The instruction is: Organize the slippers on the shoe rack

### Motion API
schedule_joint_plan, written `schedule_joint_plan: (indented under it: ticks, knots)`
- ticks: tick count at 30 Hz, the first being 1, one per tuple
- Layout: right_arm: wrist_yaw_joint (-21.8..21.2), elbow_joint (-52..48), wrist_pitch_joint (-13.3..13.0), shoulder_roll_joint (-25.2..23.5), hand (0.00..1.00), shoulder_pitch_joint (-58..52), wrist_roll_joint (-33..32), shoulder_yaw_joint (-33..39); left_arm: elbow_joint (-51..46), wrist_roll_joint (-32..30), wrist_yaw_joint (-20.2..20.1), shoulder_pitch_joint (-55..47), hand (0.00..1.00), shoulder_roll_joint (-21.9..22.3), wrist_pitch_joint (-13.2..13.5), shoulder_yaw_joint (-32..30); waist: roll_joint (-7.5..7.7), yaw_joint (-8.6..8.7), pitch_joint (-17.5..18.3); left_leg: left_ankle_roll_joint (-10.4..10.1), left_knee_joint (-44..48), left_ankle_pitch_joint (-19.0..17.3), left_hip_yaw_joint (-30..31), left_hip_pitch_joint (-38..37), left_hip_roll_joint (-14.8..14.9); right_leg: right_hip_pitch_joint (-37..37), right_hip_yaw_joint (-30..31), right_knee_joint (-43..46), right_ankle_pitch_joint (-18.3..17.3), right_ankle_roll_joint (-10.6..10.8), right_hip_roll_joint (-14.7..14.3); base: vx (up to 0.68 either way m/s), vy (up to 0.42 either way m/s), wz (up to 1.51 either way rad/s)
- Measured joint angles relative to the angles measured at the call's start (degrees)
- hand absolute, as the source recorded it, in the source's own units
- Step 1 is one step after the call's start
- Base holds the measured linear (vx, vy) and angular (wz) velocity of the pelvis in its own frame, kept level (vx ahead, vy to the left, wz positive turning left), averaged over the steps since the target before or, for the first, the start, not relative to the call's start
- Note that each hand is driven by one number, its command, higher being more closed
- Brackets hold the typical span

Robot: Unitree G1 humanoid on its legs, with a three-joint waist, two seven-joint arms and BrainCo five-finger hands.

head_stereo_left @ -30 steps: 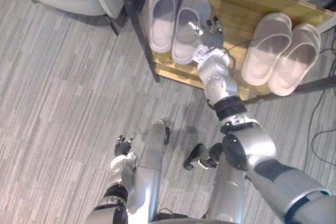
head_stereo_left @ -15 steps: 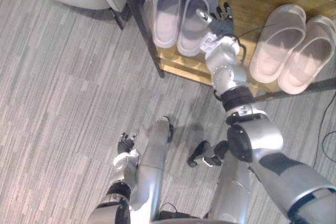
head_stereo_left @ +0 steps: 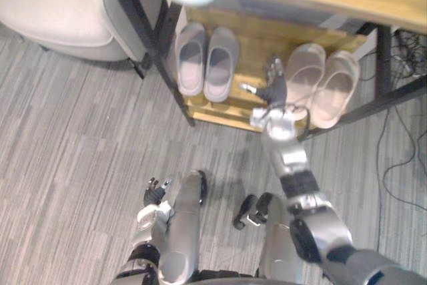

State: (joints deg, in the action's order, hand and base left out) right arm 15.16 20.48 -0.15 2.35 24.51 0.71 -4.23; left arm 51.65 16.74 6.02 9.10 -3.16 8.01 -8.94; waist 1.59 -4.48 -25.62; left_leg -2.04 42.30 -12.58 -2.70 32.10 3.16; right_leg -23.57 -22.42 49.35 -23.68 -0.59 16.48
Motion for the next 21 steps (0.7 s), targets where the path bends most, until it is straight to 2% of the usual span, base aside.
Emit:
schedule_joint_plan:
  ticks: [5, 7, 9, 12, 17, 21]
  knots:
    - [-4.03, 1.10, 0.01, 0.28, 0.00, -16.23, 6.20, -1.50, 2.47, -4.43, -1.50, -3.53, 0.00, -4.20, -0.14, 6.36, 3.58, 1.89, 3.88, -0.45, -13.84, 4.10, -1.39, -10.41, -0.10, 8.56, -0.42, -13.16, 4.75, 0.81, -2.92, 0.11, -0.007, -0.11]
    - [-5.12, 3.87, -0.21, 0.96, 0.00, -20.01, 7.75, -1.15, 3.27, -6.40, -1.80, -5.05, 0.00, -4.58, -0.84, 7.31, 3.95, 2.80, 6.24, -0.51, -18.54, 5.80, -1.60, -13.85, -0.34, 11.69, -0.69, -17.95, 6.48, 1.31, -3.82, 0.17, 0.020, -0.10]
    - [-6.10, 8.90, -0.42, 2.26, 0.00, -24.27, 9.65, -0.25, 4.06, -8.33, -2.51, -7.27, 0.00, -4.42, -1.15, 8.57, 3.54, 3.86, 9.37, -0.45, -24.47, 7.57, -2.17, -18.88, -0.85, 15.67, -0.73, -23.73, 8.41, 2.20, -4.77, 0.19, 0.043, -0.07]
    - [-7.24, 15.48, -1.12, 2.58, 0.00, -27.39, 10.54, 1.67, 4.28, -9.81, -2.92, -9.80, 0.00, -4.33, -1.39, 9.76, 2.54, 4.21, 12.52, -0.49, -31.10, 9.52, -3.28, -23.93, -0.91, 19.72, -0.24, -30.11, 10.87, 2.73, -6.23, 0.15, 0.034, -0.21]
    - [-8.07, 28.01, -1.76, 2.68, 0.00, -29.23, 8.00, 6.46, 4.99, -12.06, -3.05, -11.40, 0.00, -3.23, -1.71, 11.23, 0.07, 4.51, 15.11, -0.74, -39.79, 12.02, -4.60, -32.11, -0.97, 26.57, 0.70, -38.21, 13.92, 3.42, -8.37, 0.12, 0.005, -0.16]
    - [-8.45, 33.56, -2.12, 2.78, 0.00, -29.00, 4.98, 10.44, 4.02, -13.42, -3.96, -12.28, 0.00, -3.25, -1.93, 14.82, -0.69, 4.52, 16.43, -0.85, -41.51, 12.47, -4.55, -34.64, -0.96, 29.57, 0.71, -41.08, 14.99, 3.59, -9.25, 0.04, -0.018, 0.00]
